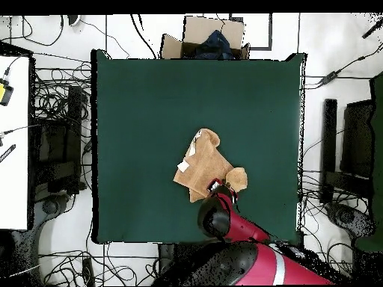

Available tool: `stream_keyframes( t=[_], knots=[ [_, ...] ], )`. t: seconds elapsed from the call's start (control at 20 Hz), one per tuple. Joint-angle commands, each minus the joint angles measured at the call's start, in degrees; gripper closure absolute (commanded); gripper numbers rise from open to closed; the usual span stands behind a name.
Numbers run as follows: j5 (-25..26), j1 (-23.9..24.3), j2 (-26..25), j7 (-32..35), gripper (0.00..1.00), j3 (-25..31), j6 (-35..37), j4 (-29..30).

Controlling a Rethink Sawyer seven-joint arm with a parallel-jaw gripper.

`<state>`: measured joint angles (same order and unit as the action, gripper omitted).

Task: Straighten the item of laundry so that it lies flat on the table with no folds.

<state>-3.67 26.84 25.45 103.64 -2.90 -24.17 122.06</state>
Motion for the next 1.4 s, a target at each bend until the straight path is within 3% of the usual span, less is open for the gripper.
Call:
stream_keyframes(
  t=[0.05, 0.7, 1.4],
  knots=[
    [2.2, 1.7, -1.4, 10.6, 1.00, 5.8, 0.2, -6.1],
    [-3.2, -6.0, 4.1, 3.9, 1.00, -1.6, 10.9, -9.0],
    [-1.6, -13.8, 5.4, 3.8, 1.00, -10.6, 23.0, -16.2]
  ],
)
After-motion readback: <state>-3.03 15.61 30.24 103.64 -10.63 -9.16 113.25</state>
